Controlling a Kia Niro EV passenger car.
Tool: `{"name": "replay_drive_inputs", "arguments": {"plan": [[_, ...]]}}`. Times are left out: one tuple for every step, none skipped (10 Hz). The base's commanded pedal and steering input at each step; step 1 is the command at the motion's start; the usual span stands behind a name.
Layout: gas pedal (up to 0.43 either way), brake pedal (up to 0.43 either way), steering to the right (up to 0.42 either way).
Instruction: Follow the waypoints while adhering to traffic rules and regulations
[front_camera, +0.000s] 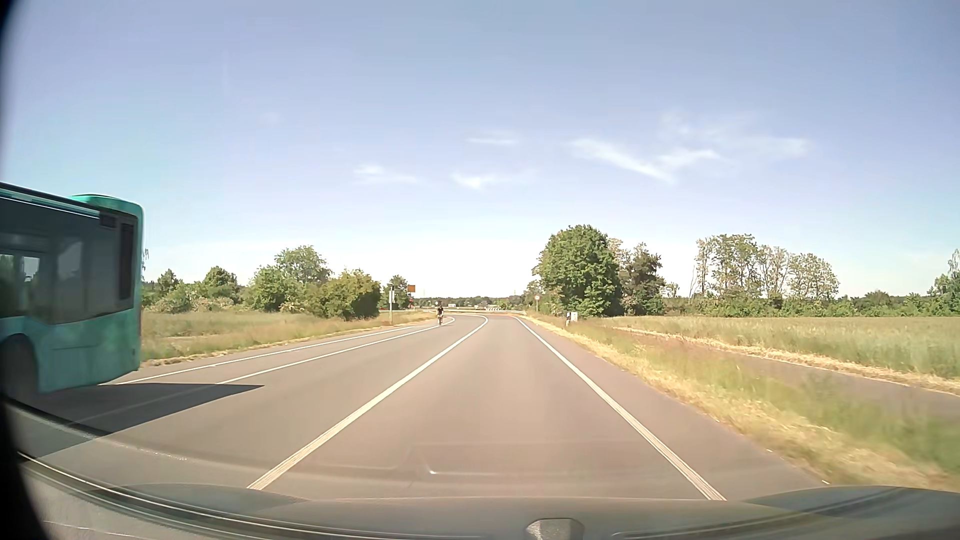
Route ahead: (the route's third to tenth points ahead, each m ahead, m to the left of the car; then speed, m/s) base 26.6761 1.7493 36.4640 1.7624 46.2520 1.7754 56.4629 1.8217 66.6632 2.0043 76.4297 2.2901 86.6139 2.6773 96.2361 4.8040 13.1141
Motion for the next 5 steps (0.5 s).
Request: {"name": "replay_drive_inputs", "arguments": {"plan": [[0.079, 0.03, 0.001], [0.079, 0.03, 0.001], [0.079, 0.03, 0.001], [0.079, 0.03, 0.001], [0.079, 0.03, 0.001]]}}
